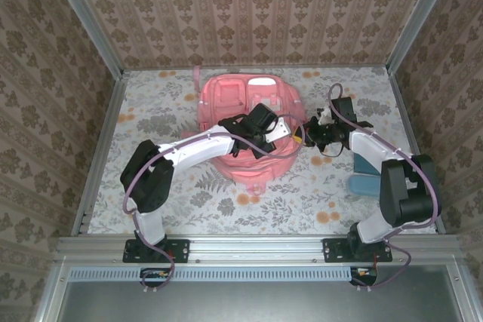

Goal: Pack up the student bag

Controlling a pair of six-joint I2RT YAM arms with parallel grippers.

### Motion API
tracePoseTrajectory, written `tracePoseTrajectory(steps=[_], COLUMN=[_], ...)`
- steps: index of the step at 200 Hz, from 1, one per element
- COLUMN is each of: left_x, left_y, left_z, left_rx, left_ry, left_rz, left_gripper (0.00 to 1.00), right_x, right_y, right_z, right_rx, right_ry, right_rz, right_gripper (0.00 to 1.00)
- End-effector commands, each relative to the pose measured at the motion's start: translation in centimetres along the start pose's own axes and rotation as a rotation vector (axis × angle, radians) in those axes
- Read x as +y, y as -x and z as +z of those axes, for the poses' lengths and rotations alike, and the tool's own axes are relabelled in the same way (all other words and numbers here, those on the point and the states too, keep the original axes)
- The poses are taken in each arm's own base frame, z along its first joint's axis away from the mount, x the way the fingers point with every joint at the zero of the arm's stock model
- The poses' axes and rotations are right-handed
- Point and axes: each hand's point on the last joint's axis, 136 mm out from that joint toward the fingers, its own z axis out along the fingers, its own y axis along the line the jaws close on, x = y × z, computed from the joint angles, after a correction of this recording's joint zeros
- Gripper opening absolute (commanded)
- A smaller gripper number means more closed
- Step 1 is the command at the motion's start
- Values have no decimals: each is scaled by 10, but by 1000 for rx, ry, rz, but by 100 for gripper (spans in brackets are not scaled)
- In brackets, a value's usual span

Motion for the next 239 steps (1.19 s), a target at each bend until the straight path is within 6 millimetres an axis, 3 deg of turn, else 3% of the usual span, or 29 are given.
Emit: tracePoseTrajectory(steps=[1, 71, 82, 140, 154, 167, 188, 216, 239], left_x=[48, 55, 57, 58, 58, 56, 53, 48, 45], left_y=[31, 39, 39, 35, 35, 36, 33, 32, 32], left_z=[-20, -25, -26, -35, -37, -39, -42, -46, -48], left_rx=[-136, -188, -190, -224, -232, -243, -250, -262, -266], left_ry=[186, 214, 218, 210, 203, 195, 183, 154, 137], left_rz=[-108, -172, -175, -203, -202, -197, -192, -191, -185], left_gripper=[0, 0, 0, 0, 0, 0, 0, 0, 0], right_x=[-2, 15, 10, 20, 19, 10, 5, 6, 13], right_y=[-50, -94, -97, -100, -102, -97, -82, -63, -43], right_z=[0, 9, 12, -2, -4, -10, -22, -29, -34], right_rx=[164, 231, 229, 212, 217, 188, 112, 37, -22], right_ry=[23, 87, 76, 101, 86, 27, -30, -79, -138], right_rz=[92, 132, 155, 129, 102, 73, 14, -100, -300], right_gripper=[0, 0, 0, 0, 10, 25, 40, 48, 47])
